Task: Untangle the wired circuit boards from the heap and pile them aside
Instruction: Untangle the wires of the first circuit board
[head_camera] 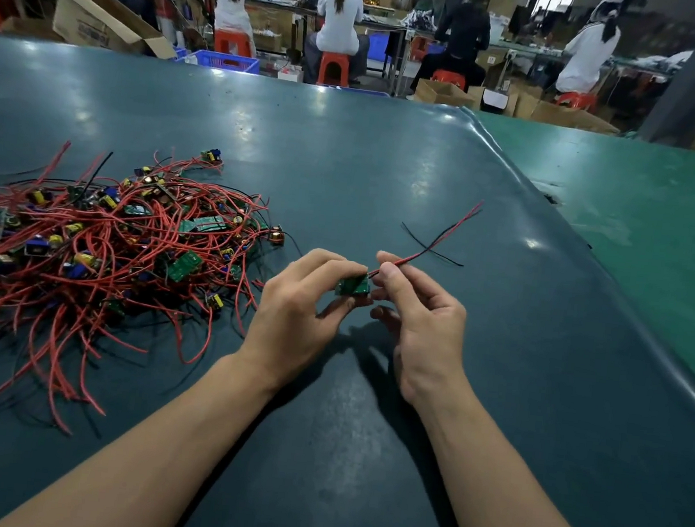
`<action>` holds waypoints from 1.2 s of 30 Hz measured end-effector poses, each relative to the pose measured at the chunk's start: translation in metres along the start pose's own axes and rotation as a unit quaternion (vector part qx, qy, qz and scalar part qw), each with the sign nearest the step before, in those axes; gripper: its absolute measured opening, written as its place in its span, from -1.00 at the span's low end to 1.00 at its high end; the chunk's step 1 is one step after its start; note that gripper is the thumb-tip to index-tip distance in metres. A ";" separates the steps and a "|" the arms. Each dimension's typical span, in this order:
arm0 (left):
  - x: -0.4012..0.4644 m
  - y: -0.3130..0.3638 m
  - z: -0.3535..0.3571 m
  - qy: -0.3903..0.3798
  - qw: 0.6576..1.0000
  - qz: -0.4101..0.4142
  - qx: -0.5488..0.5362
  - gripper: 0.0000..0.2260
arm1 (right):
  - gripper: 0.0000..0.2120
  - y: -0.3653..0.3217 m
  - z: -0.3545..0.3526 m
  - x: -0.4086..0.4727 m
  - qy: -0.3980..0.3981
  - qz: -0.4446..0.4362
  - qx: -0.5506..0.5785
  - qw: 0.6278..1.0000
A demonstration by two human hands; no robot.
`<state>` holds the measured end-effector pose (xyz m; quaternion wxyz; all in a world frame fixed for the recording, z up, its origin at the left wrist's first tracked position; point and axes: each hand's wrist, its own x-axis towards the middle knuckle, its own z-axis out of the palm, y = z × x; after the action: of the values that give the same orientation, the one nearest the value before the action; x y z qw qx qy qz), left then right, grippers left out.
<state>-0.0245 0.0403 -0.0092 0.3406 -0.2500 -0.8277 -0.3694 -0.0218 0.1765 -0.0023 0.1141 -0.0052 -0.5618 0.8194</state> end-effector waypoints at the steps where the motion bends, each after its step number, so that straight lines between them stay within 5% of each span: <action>1: 0.000 0.000 0.000 0.002 1.000 -0.003 0.002 -0.74 | -0.89 0.000 0.000 0.001 -0.003 0.008 0.002 1.000; 8: -0.002 -0.004 0.004 0.012 1.000 -0.014 0.014 -0.69 | -0.83 0.000 -0.005 0.006 -0.045 -0.001 -0.054 0.998; 20: 0.000 0.000 0.011 -0.003 1.000 -0.008 -0.022 -0.78 | -0.74 -0.001 -0.020 0.019 0.120 -0.091 -0.162 0.975; 28: -0.004 -0.002 0.009 -0.004 0.999 0.012 -0.036 -0.78 | -0.73 -0.006 -0.031 0.023 0.177 -0.111 -0.105 0.972; 36: -0.005 -0.002 0.009 -0.025 0.999 0.023 -0.039 -0.77 | -0.70 -0.009 -0.034 0.025 0.173 -0.016 0.046 0.984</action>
<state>-0.0261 0.0459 -0.0180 0.3186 -0.2915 -0.8148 -0.3868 -0.0394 0.2157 -0.0036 0.2230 -0.1327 -0.4948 0.8294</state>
